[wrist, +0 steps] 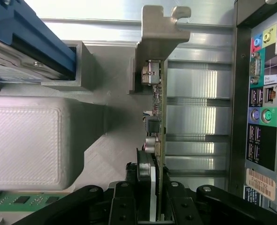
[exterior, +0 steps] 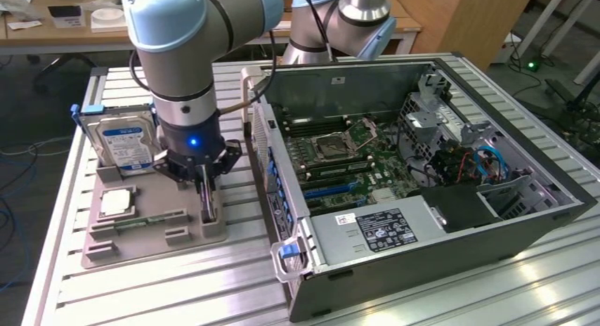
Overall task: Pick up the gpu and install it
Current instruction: 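Pick up the gpu and move the gpu toward the slot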
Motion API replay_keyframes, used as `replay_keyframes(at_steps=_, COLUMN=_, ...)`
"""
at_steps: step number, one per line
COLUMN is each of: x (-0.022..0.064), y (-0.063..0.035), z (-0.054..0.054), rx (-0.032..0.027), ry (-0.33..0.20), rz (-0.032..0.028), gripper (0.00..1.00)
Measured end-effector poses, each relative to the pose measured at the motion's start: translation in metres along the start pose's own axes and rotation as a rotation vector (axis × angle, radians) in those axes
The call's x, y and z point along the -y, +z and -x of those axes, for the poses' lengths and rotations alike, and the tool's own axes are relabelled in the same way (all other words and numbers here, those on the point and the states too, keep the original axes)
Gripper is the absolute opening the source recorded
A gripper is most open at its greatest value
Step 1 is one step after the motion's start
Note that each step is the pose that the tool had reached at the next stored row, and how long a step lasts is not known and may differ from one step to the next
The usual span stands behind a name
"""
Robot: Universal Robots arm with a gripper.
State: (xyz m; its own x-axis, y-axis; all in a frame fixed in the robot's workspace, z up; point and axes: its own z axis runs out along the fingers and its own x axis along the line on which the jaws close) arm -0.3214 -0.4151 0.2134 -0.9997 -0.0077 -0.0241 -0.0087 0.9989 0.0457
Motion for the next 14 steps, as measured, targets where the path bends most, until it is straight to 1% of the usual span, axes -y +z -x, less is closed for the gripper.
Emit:
replay_keyframes(at_steps=8, x=-0.0003, y=-0.0069, z=0.0, rx=0.0, ry=0.0, rz=0.0001, gripper=0.28)
replay_keyframes(at_steps=14, x=-0.0008, y=-0.0188, z=0.0, rx=-0.0001, ry=0.0, rz=0.0001, gripper=0.28)
